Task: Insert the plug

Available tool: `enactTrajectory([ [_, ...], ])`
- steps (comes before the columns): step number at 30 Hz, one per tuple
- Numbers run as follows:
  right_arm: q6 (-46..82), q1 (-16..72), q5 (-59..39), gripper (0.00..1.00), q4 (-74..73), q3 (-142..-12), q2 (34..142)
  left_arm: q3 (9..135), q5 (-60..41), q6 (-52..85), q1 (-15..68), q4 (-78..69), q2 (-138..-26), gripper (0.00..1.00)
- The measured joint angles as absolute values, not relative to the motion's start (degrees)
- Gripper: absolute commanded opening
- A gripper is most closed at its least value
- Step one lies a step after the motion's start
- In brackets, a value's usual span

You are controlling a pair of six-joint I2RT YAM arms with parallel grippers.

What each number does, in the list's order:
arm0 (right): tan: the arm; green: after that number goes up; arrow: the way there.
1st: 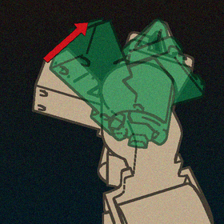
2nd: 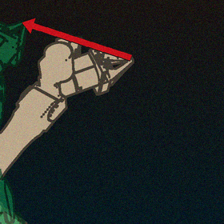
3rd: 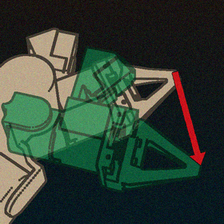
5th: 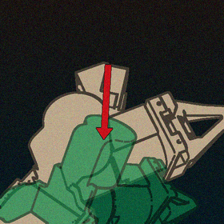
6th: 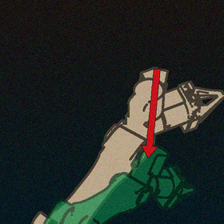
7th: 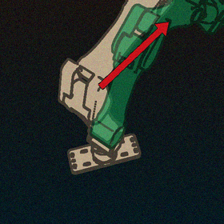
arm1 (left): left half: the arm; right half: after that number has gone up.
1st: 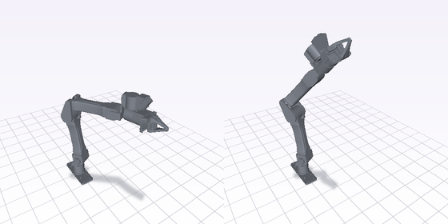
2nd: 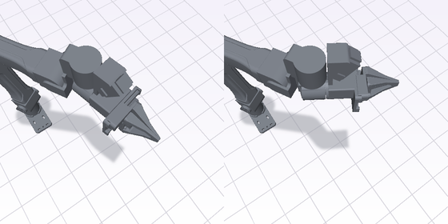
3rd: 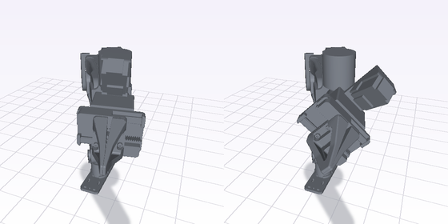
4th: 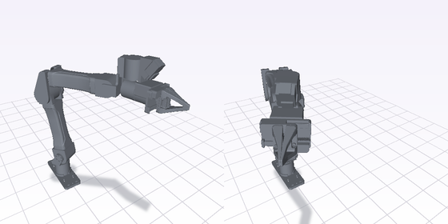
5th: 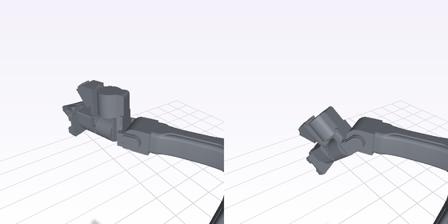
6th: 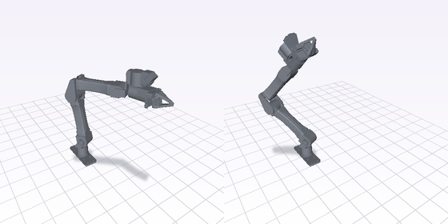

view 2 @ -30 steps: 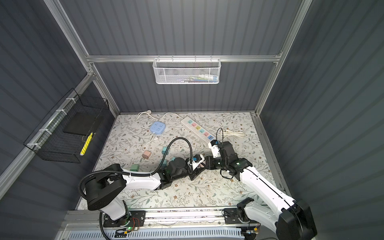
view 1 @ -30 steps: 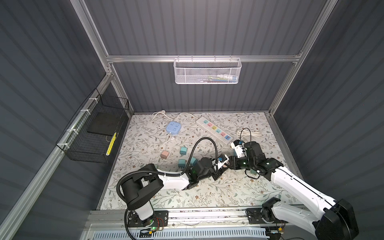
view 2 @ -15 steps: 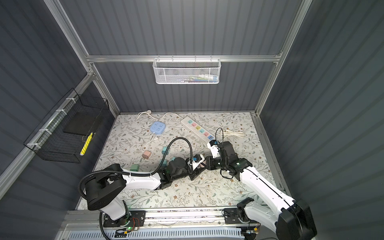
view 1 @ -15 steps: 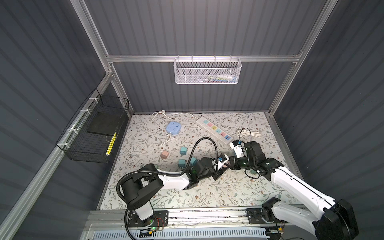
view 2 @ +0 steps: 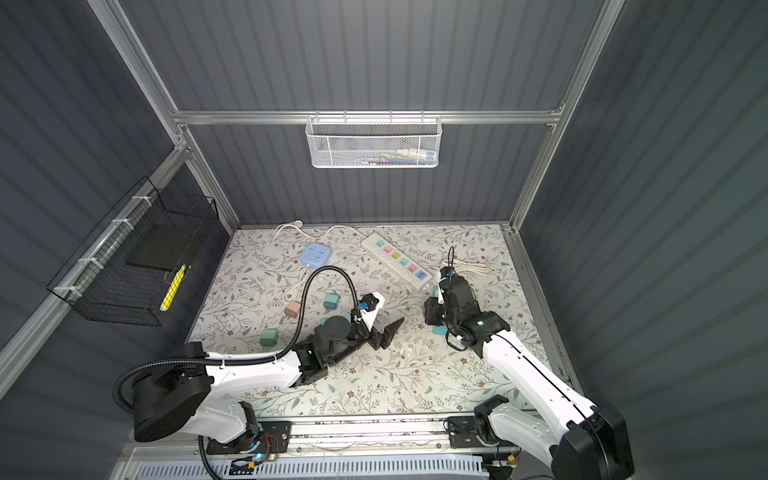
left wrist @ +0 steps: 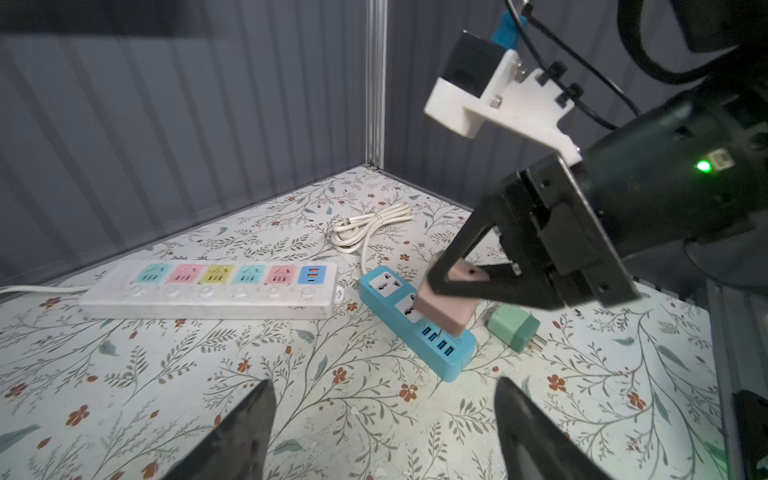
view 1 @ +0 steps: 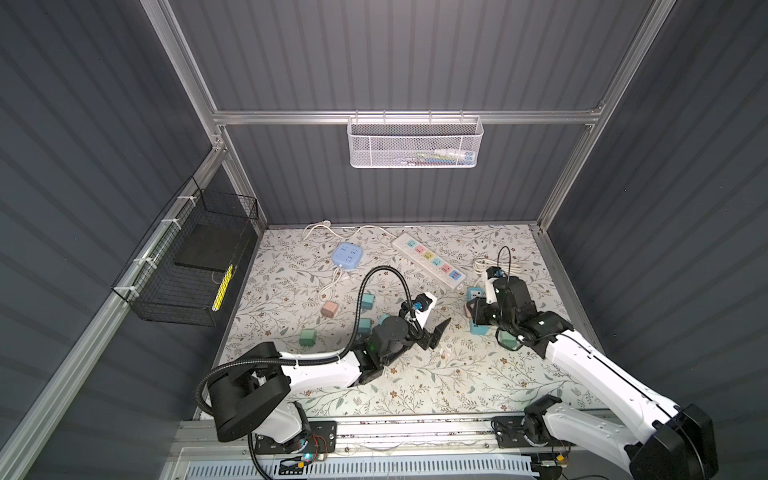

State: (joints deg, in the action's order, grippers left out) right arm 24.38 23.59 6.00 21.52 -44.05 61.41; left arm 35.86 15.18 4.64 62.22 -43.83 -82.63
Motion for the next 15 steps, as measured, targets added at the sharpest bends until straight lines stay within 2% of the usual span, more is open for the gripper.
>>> enactTrajectory([
  [5,23.2,19.0,13.0,0.25,21.6,-45.0,65.6,32.3,17.3,6.9,62.2,-44.3,-79.7,0.83],
  [15,18.4,14.9,13.7,0.24,15.9,-49.3,79.9,28.9,18.1,10.0,62.2,-47.0,-79.2,0.84],
])
